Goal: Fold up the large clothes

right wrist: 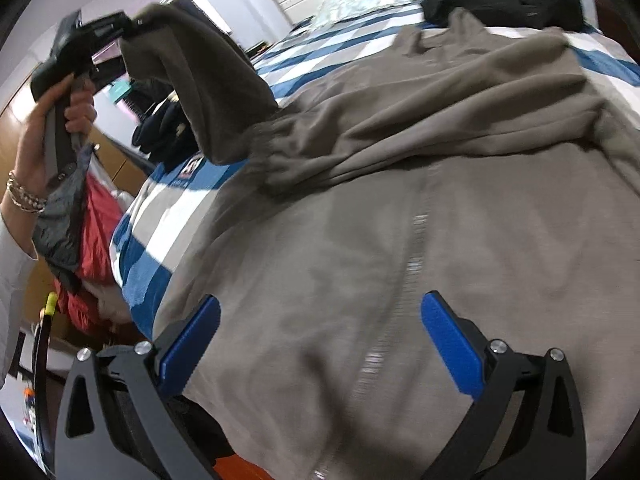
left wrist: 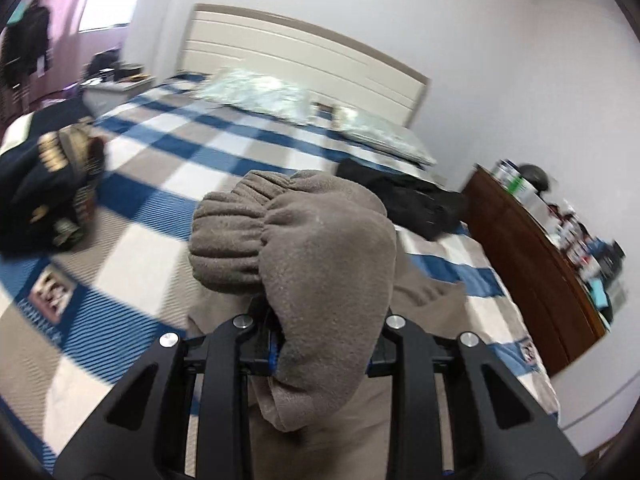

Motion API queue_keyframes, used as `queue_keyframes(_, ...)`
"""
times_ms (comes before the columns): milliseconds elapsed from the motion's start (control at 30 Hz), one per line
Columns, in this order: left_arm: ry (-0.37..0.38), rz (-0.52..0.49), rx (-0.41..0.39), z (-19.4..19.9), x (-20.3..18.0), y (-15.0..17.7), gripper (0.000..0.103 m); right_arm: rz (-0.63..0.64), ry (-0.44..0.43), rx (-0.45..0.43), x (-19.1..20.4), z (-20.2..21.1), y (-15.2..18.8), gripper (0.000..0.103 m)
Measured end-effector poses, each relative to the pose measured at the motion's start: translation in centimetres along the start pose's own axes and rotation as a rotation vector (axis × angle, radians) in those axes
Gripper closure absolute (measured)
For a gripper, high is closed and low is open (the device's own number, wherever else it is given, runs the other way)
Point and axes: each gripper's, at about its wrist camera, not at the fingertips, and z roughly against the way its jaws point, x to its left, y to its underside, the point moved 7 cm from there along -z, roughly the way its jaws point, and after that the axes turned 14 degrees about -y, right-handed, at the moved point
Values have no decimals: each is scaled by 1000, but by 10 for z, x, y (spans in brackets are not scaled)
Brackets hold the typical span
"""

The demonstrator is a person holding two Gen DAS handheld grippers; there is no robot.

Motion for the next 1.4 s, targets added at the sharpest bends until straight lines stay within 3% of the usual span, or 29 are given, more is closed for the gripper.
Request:
queue_keyframes(267,114,-150,41,-31,-137,12,76,-63,73,-34,-41,39,20,5)
queue_keyframes(367,148,-201,92,-57,-184,35,76,-78,98,-29,-52,41,29,5)
queue_keyframes(500,160,-270,181,-101,-239,85,76,-148,98,8,-75,33,48,5)
queue_keyframes(567,148,-311,223,-126,-259,114,76,-121,103,8,-77,30,52,5)
queue_keyframes(667,116,-367,286,-162,-279,153,76,-107,116,19,-76,26,54,4)
queue_keyframes(833,74,-389,349,-200,-286,187,76,-126,83,12,-79,27,54,4)
queue_keyframes(967,24,-482,434,-221,-292,220,74,-126,65,11,-81,29,56,4)
queue_keyframes(1067,12,-532,409,-218,-292,226,71,-128,60,11,-80,32,54,4)
queue_keyframes(1100,12,-539,408,-217,-292,226,66,-133,51,6,-80,35,52,4)
queue_keyframes(1133,20,-542,415,-215,-292,227,50,-143,37,-3,-79,39,51,5)
queue_keyframes(1167,35,-542,415,-211,-292,226,43,-157,18,-18,-79,45,48,5)
queue_keyframes(1200,55,-540,413,-208,-293,225,16,-165,6,-35,-78,52,46,5)
queue_keyframes(1233,91,-537,413,-202,-295,224,7,-163,3,-56,-77,59,42,5)
queue_keyframes(1400,105,-595,367,-171,-289,226,7,-106,9,-206,-65,115,8,5)
